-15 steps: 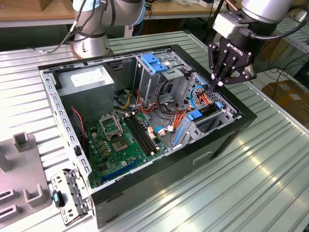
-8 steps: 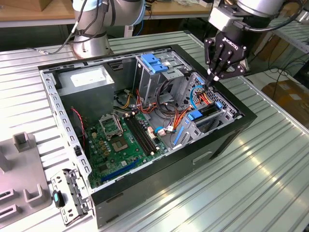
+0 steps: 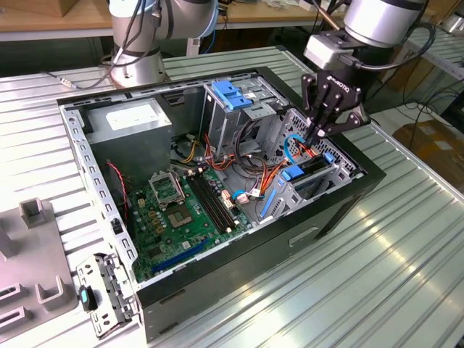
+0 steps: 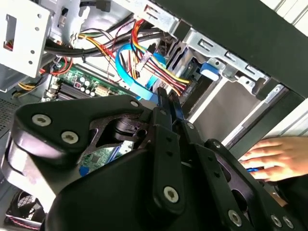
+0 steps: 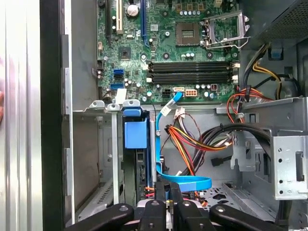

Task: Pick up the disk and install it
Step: 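Insert the second disk wire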

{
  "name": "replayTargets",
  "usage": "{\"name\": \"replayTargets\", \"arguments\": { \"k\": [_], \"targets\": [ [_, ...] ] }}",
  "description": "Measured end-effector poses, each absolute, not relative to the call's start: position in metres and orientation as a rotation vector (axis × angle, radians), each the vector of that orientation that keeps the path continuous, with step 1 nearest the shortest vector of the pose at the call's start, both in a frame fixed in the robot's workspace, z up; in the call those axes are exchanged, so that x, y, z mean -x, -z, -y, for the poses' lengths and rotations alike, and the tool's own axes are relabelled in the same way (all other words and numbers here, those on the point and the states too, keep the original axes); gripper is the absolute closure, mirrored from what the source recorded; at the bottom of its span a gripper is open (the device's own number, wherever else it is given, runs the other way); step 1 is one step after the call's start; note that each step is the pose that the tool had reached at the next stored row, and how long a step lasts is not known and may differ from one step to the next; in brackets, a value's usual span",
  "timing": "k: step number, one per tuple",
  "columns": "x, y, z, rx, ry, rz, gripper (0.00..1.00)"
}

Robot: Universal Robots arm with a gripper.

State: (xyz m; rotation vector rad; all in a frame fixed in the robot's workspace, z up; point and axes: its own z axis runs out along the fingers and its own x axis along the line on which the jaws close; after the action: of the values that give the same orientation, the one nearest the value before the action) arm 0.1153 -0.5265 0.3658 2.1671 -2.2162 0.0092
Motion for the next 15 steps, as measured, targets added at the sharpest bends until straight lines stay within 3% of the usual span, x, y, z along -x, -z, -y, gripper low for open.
{"name": "replayTargets", "arguments": {
  "k": [15],
  "targets": [
    [-0.103, -0.364, 0.549, -2.211, 0.032, 2.25, 0.84]
  ]
}}
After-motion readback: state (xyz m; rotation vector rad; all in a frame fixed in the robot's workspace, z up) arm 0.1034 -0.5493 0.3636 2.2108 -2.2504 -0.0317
